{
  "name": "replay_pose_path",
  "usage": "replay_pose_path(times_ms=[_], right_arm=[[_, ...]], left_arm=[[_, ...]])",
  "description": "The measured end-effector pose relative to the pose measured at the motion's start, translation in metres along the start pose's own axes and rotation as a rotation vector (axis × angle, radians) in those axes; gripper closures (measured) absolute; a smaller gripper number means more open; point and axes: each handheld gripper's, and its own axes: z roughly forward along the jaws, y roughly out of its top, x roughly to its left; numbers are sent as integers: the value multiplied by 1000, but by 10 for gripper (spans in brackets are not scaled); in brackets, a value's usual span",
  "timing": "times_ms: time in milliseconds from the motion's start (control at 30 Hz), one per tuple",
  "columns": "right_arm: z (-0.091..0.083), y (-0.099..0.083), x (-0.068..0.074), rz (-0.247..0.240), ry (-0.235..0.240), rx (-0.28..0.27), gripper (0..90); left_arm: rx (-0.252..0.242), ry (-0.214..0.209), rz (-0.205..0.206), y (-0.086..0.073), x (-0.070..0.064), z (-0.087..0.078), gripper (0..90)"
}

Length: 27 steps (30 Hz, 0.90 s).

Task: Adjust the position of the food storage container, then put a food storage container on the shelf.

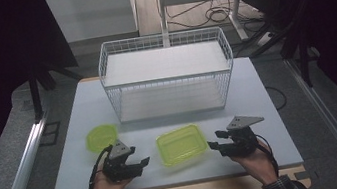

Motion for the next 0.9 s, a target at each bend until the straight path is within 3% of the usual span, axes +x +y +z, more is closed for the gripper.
replay_pose_path(times_ms=[33, 100, 167, 200, 233, 267, 300, 400, 500, 700, 833, 900], right_arm=[[-1, -4, -4, -10, -19, -4, 325], [-1, -6, -5, -16, -25, -5, 285], [-2, -15, -11, -17, -34, -8, 173], [-2, -17, -13, -14, -32, -7, 152], [-2, -17, -13, -14, -32, -7, 152], [-1, -22, -15, 1, -41, -3, 123], [0, -24, -16, 4, -41, 2, 111], [2, -27, -19, 18, -42, 13, 83], [3, -27, -19, 23, -39, 12, 62], [1, -25, -23, 43, -39, -20, 41], [2, -22, -24, 50, -35, -24, 47], [6, -19, -25, 93, -5, -26, 53]], left_arm=[[4, 9, 0, -2, -1, 0, 208], [9, 15, 0, -3, -2, 0, 173], [22, 25, 8, -4, -3, 2, 99], [33, 34, 33, -6, -5, 3, 87], [33, 34, 33, -6, -5, 3, 76], [47, 56, 66, -7, -7, 6, 65], [47, 56, 66, -7, -7, 6, 58], [44, 81, 117, -8, -10, 8, 34], [25, 82, 127, -8, -10, 7, 23], [-29, 67, 73, -9, -5, 1, 11], [-33, 68, 60, -10, -5, -1, 12], [-30, 66, 61, -10, -5, -1, 14]])
